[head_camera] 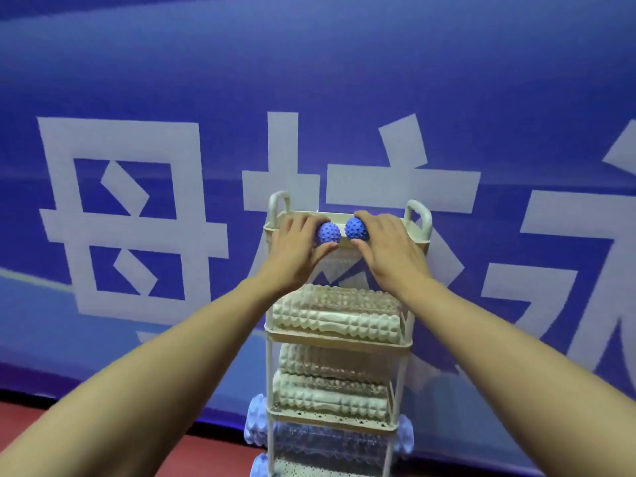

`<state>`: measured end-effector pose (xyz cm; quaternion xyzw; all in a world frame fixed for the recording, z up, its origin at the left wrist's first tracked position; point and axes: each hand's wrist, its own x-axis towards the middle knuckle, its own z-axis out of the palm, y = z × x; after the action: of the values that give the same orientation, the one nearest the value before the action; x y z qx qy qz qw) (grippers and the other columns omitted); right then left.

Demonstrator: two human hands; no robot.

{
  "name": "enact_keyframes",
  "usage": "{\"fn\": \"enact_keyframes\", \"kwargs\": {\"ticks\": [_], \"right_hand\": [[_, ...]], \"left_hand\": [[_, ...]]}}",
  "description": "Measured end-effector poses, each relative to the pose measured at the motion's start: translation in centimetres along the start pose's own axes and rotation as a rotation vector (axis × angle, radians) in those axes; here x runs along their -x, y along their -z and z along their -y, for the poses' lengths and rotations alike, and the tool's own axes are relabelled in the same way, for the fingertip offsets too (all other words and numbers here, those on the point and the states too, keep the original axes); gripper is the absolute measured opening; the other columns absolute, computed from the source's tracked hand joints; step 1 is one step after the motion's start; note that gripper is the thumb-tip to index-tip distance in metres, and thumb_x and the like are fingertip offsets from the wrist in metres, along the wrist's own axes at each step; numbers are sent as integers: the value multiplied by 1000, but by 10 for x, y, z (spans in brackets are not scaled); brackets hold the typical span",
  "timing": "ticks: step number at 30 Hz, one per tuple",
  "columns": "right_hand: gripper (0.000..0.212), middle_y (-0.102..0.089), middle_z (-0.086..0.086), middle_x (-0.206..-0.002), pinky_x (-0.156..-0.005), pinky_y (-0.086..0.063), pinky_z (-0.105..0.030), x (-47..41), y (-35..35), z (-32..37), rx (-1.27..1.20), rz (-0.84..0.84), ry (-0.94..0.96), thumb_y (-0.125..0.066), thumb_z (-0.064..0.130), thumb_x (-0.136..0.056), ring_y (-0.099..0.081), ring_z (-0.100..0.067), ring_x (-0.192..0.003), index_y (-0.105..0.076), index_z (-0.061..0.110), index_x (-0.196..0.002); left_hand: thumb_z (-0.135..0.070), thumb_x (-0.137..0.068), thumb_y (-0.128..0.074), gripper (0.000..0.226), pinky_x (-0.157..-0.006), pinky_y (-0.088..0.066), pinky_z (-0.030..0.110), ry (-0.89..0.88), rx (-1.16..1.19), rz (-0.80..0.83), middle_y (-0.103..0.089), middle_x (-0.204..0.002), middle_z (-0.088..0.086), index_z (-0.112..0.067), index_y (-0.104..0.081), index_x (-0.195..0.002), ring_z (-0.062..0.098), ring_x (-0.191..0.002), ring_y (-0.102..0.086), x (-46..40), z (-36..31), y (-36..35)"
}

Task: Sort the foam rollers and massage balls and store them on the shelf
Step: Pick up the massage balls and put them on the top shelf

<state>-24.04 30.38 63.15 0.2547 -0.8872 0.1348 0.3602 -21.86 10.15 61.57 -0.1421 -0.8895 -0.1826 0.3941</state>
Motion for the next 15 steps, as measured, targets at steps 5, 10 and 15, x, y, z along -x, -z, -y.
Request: {"fn": "enact_keyframes", "kwargs": {"ticks": [5,10,15], "right_hand": [[47,-52,-4,-135,-100,-41,-42,-48,-10,-20,49,129,-97,-42,44,-105,-39,-26,-129,-38,23,-146],[41,-51,-4,-139,-101,-42,-51,-53,-30,-29,41,307,-206,-27,40,-106,-43,-26,-129,-49,20,-134],[47,-35,4,-157,-106,-34,-55,-47,-31,-25,50,311,-194,-22,37,-107,-31,-18,-143,-31,25,-152]], "left_hand": [[-53,-100,-46,50,-102,-34,43,70,-120,76,-47,-138,2,-25,-44,-141,27,-128,-37,-61,5,-11],[-52,-102,-40,44,-94,-34,46,108,-229,277,-49,-137,0,-24,-47,-136,22,-127,-39,-79,9,-22],[-41,-105,-37,45,-105,-34,42,123,-175,432,-50,-139,6,-18,-46,-142,25,-125,-40,-85,7,-23]]}}
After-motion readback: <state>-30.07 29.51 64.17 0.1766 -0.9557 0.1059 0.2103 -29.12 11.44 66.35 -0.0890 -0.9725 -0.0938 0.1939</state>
